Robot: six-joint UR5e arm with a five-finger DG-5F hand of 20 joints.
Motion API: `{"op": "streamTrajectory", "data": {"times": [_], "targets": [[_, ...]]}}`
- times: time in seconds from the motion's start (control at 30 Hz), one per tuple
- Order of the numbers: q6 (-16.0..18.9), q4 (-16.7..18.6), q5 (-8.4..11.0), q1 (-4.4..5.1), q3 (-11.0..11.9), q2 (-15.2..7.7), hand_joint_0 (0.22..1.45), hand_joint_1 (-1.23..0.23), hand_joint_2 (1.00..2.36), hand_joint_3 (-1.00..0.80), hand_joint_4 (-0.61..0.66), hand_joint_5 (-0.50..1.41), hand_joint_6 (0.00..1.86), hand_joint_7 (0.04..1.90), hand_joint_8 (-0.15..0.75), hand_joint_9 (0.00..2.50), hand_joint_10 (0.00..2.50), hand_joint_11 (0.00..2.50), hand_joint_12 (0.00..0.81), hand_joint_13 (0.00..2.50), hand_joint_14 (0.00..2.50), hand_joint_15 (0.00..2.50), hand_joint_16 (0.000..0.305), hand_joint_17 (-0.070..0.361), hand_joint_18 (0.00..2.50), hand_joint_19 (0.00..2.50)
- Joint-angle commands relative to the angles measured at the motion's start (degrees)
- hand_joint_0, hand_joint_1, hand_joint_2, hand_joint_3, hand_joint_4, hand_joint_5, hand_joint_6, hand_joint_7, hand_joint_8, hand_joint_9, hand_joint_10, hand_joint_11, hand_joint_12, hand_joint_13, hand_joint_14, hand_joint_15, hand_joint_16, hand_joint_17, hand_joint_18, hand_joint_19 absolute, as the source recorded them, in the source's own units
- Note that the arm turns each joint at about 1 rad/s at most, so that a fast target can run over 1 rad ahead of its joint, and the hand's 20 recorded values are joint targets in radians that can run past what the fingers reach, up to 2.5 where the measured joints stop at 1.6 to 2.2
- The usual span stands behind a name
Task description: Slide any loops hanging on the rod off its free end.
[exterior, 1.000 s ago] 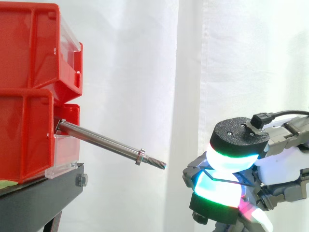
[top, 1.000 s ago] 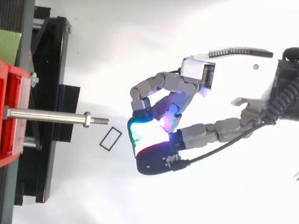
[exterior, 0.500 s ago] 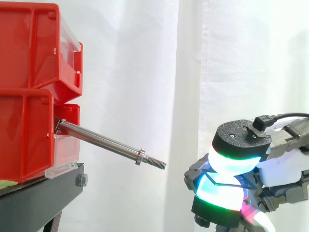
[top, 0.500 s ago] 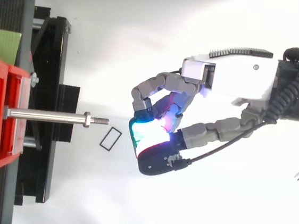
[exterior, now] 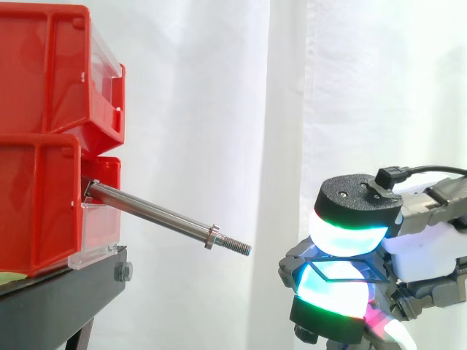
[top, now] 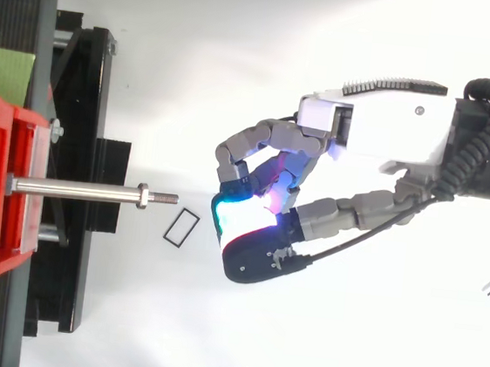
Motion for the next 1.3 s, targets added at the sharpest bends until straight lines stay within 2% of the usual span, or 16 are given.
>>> {"op": "streamTrajectory", "data": {"times": [0.0, 0.13, 0.27, 0.87, 1.27], "targets": [[0.0, 0.0, 0.00, -0.08, 0.0, -0.1, 0.55, -0.53, 1.02, -0.24, 0.26, -0.14, 0.83, 1.35, 0.337, 1.00, 0.01, 0.56, 0.368, 0.73, 0.01, 0.32, 0.059, 0.132, 0.65, 0.53], [0.0, 0.0, 0.00, 0.01, 0.0, 0.0, 0.54, -0.59, 1.02, -0.06, 0.27, -0.14, 0.85, 1.42, 0.352, 1.01, 0.01, 0.55, 0.383, 0.75, 0.01, 0.31, 0.062, 0.139, 0.69, 0.51], [0.0, 0.0, 0.00, 0.01, 0.0, 0.0, 0.55, -0.65, 1.02, 0.01, 0.27, -0.13, 0.85, 1.44, 0.373, 1.02, 0.01, 0.55, 0.400, 0.76, 0.01, 0.31, 0.066, 0.149, 0.72, 0.49], [-0.1, 0.3, 0.00, 0.01, 0.0, -0.1, 0.56, -0.73, 1.03, -0.03, 0.25, -0.16, 0.87, 1.40, 0.329, 0.96, 0.01, 0.57, 0.359, 0.73, 0.01, 0.32, 0.058, 0.131, 0.67, 0.53], [0.0, 0.3, -0.09, 0.01, 0.0, 0.0, 0.58, -0.78, 1.03, -0.07, 0.15, -0.17, 0.88, 1.36, 0.311, 0.94, 0.02, 0.57, 0.352, 0.71, 0.01, 0.32, 0.057, 0.129, 0.65, 0.52]]}}
